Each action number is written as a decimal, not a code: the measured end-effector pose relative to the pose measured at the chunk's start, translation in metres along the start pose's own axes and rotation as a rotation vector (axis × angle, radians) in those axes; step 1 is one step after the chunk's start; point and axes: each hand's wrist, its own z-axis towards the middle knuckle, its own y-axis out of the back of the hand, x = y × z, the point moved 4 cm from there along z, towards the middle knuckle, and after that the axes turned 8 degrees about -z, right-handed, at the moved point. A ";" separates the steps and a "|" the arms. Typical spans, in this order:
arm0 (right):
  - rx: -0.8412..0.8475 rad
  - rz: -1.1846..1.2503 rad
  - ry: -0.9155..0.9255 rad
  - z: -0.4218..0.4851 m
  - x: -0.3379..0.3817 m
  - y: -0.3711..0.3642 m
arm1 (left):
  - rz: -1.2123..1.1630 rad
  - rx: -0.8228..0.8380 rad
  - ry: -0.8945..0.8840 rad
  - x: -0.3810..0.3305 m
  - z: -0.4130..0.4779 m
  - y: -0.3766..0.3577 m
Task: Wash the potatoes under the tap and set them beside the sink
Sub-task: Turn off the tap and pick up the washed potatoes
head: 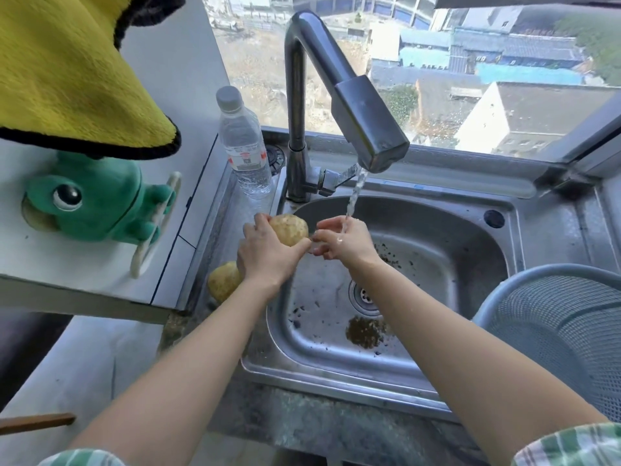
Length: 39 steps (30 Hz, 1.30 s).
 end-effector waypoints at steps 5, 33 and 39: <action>0.081 -0.012 -0.012 0.000 -0.004 -0.010 | 0.210 -0.053 0.012 0.013 0.018 0.012; -0.076 -0.007 0.025 0.047 0.030 0.033 | -0.037 -0.037 -0.247 -0.045 0.037 -0.008; -0.059 -0.269 0.008 0.081 0.045 0.033 | -0.130 -0.043 -0.132 -0.061 0.065 -0.006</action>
